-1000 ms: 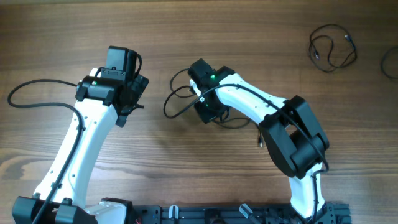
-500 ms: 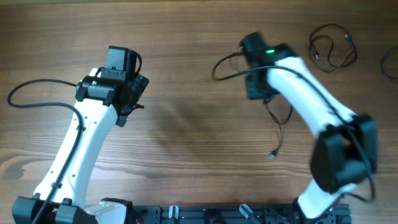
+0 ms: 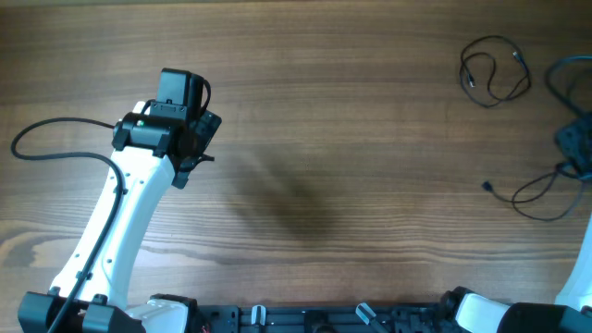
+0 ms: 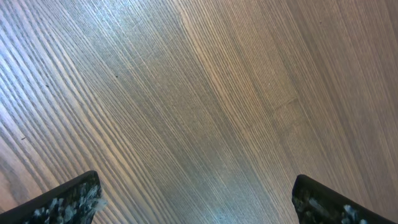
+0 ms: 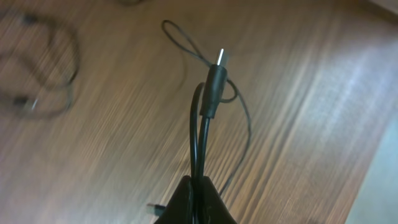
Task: Untangle cables
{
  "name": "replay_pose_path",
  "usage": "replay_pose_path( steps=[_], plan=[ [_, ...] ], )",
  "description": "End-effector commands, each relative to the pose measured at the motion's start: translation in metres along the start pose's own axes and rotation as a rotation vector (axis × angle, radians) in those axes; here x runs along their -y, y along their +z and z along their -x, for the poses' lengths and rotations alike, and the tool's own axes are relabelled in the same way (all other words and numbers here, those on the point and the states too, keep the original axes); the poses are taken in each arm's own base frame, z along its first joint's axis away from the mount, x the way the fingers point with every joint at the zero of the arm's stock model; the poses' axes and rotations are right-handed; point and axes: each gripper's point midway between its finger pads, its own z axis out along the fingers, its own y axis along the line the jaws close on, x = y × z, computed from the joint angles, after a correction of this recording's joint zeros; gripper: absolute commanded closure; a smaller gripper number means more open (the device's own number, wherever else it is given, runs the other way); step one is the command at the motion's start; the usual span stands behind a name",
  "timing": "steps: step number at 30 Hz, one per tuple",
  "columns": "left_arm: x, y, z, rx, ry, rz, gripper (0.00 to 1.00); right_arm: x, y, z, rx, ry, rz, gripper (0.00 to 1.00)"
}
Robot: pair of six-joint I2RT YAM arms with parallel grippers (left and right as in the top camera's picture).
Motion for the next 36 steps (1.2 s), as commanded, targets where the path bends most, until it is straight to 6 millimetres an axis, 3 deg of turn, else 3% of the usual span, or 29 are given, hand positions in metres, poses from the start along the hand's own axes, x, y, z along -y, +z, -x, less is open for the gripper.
replay_pose_path(
  steps=[1,5,10,12,14,15,16,17,18,20,23,25,28,31,33,36],
  plan=[
    [-0.001,-0.003,0.005,0.021,-0.020,-0.004,0.00,0.020,0.002,0.018,0.082,0.196,-0.080,0.96],
    [-0.001,-0.003,0.005,0.021,-0.020,-0.004,0.00,0.029,0.022,0.016,0.108,0.332,-0.168,0.96],
    [-0.001,-0.003,0.005,0.021,-0.020,-0.003,0.00,0.010,0.082,0.009,0.089,0.322,-0.174,0.96],
    [-0.001,-0.003,0.005,0.021,-0.020,-0.004,0.00,0.001,0.115,0.004,0.072,0.261,-0.185,0.95],
    [-0.001,-0.003,0.005,0.021,-0.020,-0.003,0.00,-0.005,0.137,-0.003,0.036,0.246,-0.199,0.91],
    [-0.001,-0.003,0.005,0.021,-0.020,-0.004,0.00,-0.013,0.147,-0.004,0.024,0.247,-0.178,0.82],
    [-0.001,-0.003,0.005,0.021,-0.020,-0.003,0.00,-0.023,0.154,-0.005,0.007,0.229,-0.140,0.59],
    [-0.001,-0.003,0.005,0.021,-0.020,-0.004,0.00,-0.033,0.157,-0.006,-0.014,0.192,-0.086,0.24],
    [-0.001,-0.003,0.005,0.021,-0.020,-0.004,0.00,-0.040,0.156,-0.006,-0.023,0.171,-0.051,0.00],
    [-0.001,-0.003,0.005,0.021,-0.020,-0.004,0.00,-0.047,0.149,-0.003,-0.030,0.134,-0.002,0.00],
    [-0.001,-0.003,0.005,0.021,-0.020,-0.003,0.00,-0.072,0.113,0.000,-0.034,0.017,0.199,0.00],
    [-0.001,-0.003,0.005,0.021,-0.020,-0.003,0.00,-0.087,0.069,0.006,0.008,-0.060,0.369,0.00],
    [-0.001,-0.003,0.005,0.021,-0.020,-0.003,0.00,-0.100,-0.026,0.004,0.119,-0.198,0.665,0.00],
    [-0.001,-0.003,0.005,0.021,-0.020,-0.004,0.00,-0.077,-0.094,-0.012,0.215,-0.234,0.766,0.00],
    [-0.001,-0.003,0.005,0.021,-0.020,-0.004,0.00,-0.063,-0.114,-0.024,0.250,-0.269,0.770,0.00],
    [-0.001,-0.003,0.005,0.021,-0.020,-0.004,0.00,-0.038,-0.151,-0.058,0.268,-0.280,0.823,0.00]
  ],
)
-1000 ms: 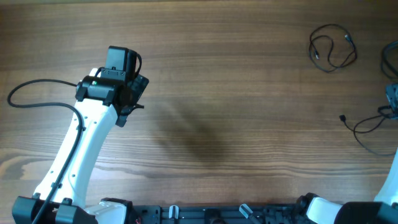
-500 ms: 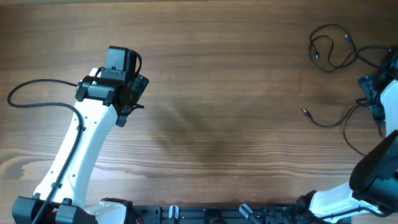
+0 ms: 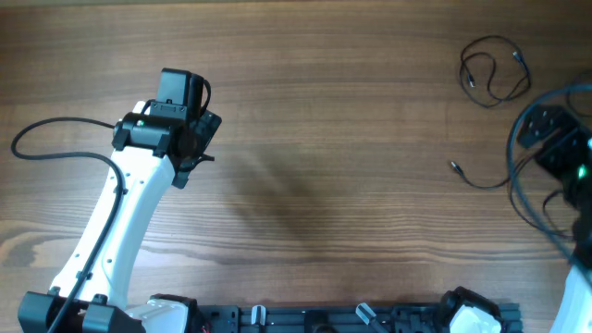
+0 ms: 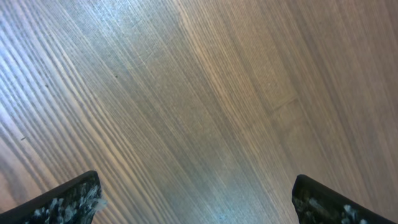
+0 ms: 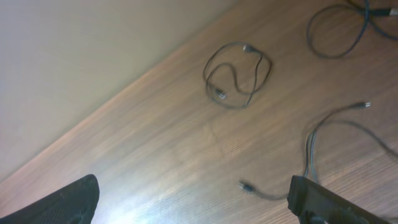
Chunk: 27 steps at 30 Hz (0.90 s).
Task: Untangle cables
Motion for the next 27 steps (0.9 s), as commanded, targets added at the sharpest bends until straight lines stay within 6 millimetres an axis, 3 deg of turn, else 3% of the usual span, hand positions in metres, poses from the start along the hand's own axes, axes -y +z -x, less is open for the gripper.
replay_pose_path(
  steps=[1,5,7,10,12,15,18,21,24,27],
  plan=[
    [0.000,-0.003,0.005,0.021,-0.020,-0.005,0.00,-0.022,-0.037,-0.015,0.027,-0.050,0.100,0.00],
    [0.000,-0.003,0.005,0.021,-0.021,-0.005,0.00,-0.022,-0.057,-0.050,-0.044,-0.025,0.103,0.00],
    [0.000,-0.003,0.005,0.022,-0.021,-0.005,0.00,-0.021,-0.057,-0.053,-0.059,-0.019,0.098,0.00],
    [0.000,-0.003,0.005,0.022,-0.021,-0.005,0.00,0.010,-0.055,-0.051,-0.045,-0.054,-0.077,0.00],
    [0.000,-0.003,0.005,0.022,-0.021,-0.005,0.00,0.007,-0.054,-0.048,-0.034,-0.062,-0.069,0.00],
    [0.000,-0.003,0.005,0.022,-0.021,-0.005,0.00,-0.007,-0.051,-0.058,-0.077,-0.108,0.001,0.00],
    [0.000,-0.003,0.005,0.022,-0.021,-0.005,0.00,-0.047,-0.051,-0.059,-0.021,-0.307,0.173,0.00],
    [0.000,-0.003,0.005,0.022,-0.021,-0.005,0.00,-0.087,-0.042,-0.061,0.157,-0.437,0.381,0.00],
    [0.000,-0.003,0.005,0.022,-0.021,-0.005,0.00,-0.103,-0.035,-0.080,0.329,-0.481,0.557,0.00],
    [0.000,-0.003,0.005,0.021,-0.021,-0.005,0.00,-0.094,-0.031,-0.095,0.561,-0.498,0.638,0.00]
  ],
)
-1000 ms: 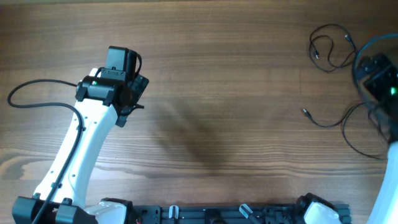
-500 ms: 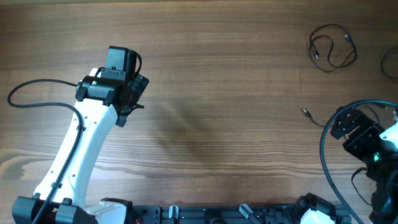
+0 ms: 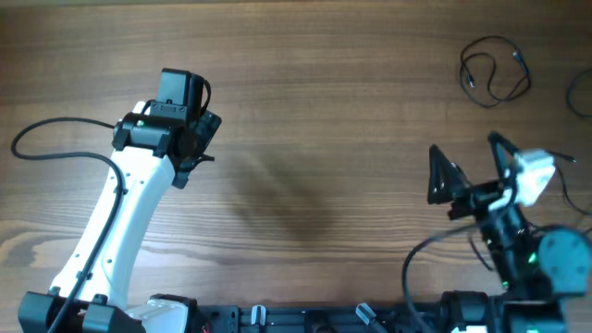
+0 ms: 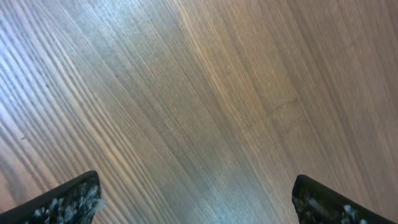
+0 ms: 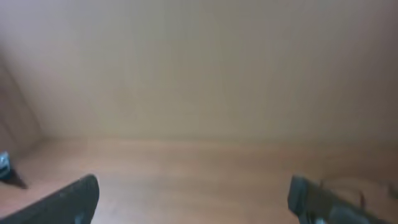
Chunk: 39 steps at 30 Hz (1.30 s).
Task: Untangle cables
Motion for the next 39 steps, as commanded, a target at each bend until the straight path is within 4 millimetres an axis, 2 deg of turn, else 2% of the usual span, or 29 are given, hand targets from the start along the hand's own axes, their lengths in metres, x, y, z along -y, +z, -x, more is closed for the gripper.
replay_pose_path(
  steps=[1,4,8,13,18,28,39],
  plan=[
    [-0.001,-0.003,0.005,0.021,-0.020,-0.004,0.00,-0.002,-0.013,-0.018,0.140,-0.052,0.020,0.00],
    [-0.001,-0.003,0.005,0.020,-0.020,-0.003,0.00,0.014,-0.023,-0.033,0.223,-0.056,-0.065,0.00],
    [-0.001,-0.003,0.005,0.021,-0.020,-0.004,0.00,0.028,-0.014,-0.061,0.241,-0.053,-0.103,0.01],
    [-0.001,-0.003,0.005,0.021,-0.020,-0.004,0.00,0.040,-0.005,-0.106,0.140,-0.036,-0.139,0.00],
    [-0.001,-0.003,0.005,0.021,-0.020,-0.004,0.00,0.055,-0.005,-0.137,0.016,-0.019,-0.218,0.00],
    [-0.001,-0.003,0.005,0.021,-0.020,-0.004,0.00,0.052,-0.004,-0.137,0.001,-0.142,-0.205,0.00],
    [-0.001,-0.003,0.005,0.021,-0.020,-0.004,0.00,0.052,-0.004,-0.137,0.005,-0.139,-0.205,0.00]
  ],
)
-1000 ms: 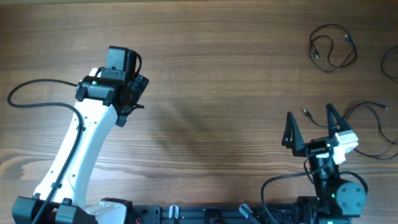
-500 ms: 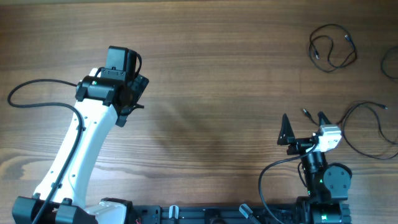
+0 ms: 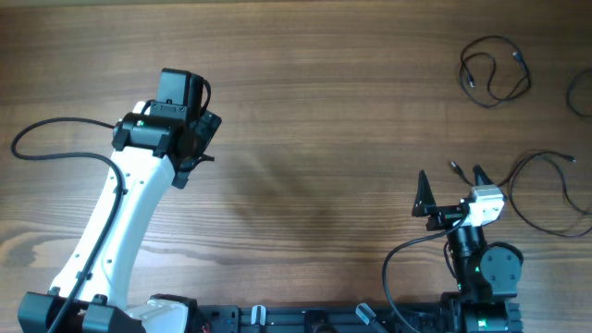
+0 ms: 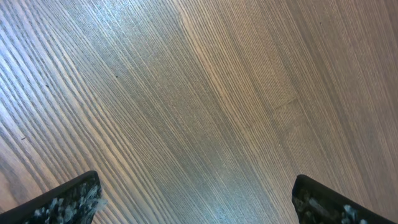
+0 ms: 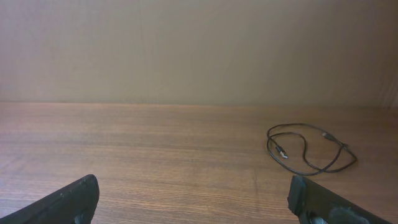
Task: Untangle cables
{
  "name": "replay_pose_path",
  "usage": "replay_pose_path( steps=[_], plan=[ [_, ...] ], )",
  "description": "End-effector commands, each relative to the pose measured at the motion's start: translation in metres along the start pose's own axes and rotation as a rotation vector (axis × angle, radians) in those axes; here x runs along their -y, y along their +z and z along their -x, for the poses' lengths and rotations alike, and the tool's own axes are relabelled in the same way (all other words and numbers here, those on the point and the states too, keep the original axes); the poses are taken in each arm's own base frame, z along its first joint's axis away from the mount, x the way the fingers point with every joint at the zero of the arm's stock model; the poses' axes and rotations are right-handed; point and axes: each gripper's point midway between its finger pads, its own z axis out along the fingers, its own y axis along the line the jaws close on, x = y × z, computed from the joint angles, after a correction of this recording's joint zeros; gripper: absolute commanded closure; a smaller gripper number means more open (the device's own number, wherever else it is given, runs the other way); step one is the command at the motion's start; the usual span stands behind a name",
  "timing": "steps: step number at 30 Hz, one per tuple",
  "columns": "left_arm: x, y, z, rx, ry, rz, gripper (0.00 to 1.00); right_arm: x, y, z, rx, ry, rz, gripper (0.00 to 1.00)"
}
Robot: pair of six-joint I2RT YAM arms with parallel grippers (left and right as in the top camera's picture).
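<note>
Three black cables lie apart at the table's right. A small coiled cable (image 3: 495, 69) (image 5: 311, 149) rests at the far right. A longer looped cable (image 3: 546, 190) lies nearer, its plug end (image 3: 454, 167) pointing left. A third cable (image 3: 579, 92) shows only as a curve at the right edge. My right gripper (image 3: 451, 192) (image 5: 196, 208) stands open and empty near the front edge, left of the looped cable. My left gripper (image 3: 190, 134) (image 4: 196, 208) hangs open over bare wood at the far left, with nothing between its fingers (image 4: 65, 202).
The left arm's own supply cable (image 3: 55, 129) arcs over the table at the left. The arm mounts and a black rail (image 3: 314, 319) run along the front edge. A plain wall (image 5: 199, 50) stands behind the table.
My right arm has drawn back and down toward the front edge, its open gripper now level with the table. The looped cable now shows whole on the wood. The left arm has not moved.
My right gripper was shut on a cable's plug end at the far right edge. Then it was open above the table, with that cable lying loose below. After that the arm was nearer the front, and now it sits low there. The left gripper stayed open throughout.
</note>
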Motion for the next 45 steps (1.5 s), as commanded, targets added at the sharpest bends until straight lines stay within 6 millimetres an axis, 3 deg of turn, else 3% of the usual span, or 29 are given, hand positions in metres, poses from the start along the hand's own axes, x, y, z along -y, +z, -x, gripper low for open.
replay_pose_path(
  steps=[1,11,14,16,18,21,23,24,27,29,31,33,42,45],
  plan=[
    [-0.001,-0.003,0.005,0.021,-0.020,-0.003,0.00,0.002,-0.001,0.003,0.017,-0.018,-0.012,0.00],
    [0.001,-0.003,0.007,0.030,-0.023,-0.008,0.00,0.002,-0.001,0.003,0.017,-0.019,-0.012,0.00],
    [0.011,-0.004,0.011,0.045,-0.033,-0.051,0.00,0.002,-0.001,0.003,0.016,-0.018,-0.012,0.00],
    [0.014,-0.007,0.007,0.032,0.073,-0.069,0.00,0.002,-0.001,0.003,0.015,-0.019,-0.012,0.00],
    [0.018,-0.017,0.003,0.043,0.223,-0.100,0.00,0.002,-0.001,0.003,0.015,-0.018,-0.012,0.00],
    [0.025,-0.045,-0.007,0.073,0.308,-0.185,0.00,0.002,-0.001,0.003,0.015,-0.018,-0.012,0.00],
    [0.029,-0.070,-0.013,0.117,0.343,-0.255,0.00,0.002,-0.001,0.003,0.015,-0.018,-0.012,0.00],
    [0.028,-0.095,-0.017,0.171,0.412,-0.309,0.00,0.002,-0.001,0.003,0.015,-0.018,-0.012,0.00],
    [0.008,-0.135,-0.025,0.235,0.461,-0.378,0.00,0.002,-0.001,0.003,0.015,-0.019,-0.012,0.00],
    [-0.013,-0.145,-0.028,0.232,0.484,-0.371,0.00,0.002,-0.001,0.003,0.015,-0.018,-0.012,0.00],
    [-0.038,-0.146,-0.028,0.214,0.505,-0.324,0.00,0.002,-0.001,0.003,0.015,-0.018,-0.012,0.00],
    [-0.047,-0.147,-0.028,0.208,0.512,-0.308,0.00,0.002,-0.001,0.003,0.015,-0.019,-0.012,0.00],
    [-0.049,-0.145,-0.027,0.208,0.508,-0.297,0.00,0.002,-0.001,0.003,0.015,-0.019,-0.012,0.00],
    [-0.059,-0.142,-0.005,0.242,0.410,-0.251,0.00,0.002,-0.001,0.003,0.015,-0.018,-0.012,0.00]
  ],
)
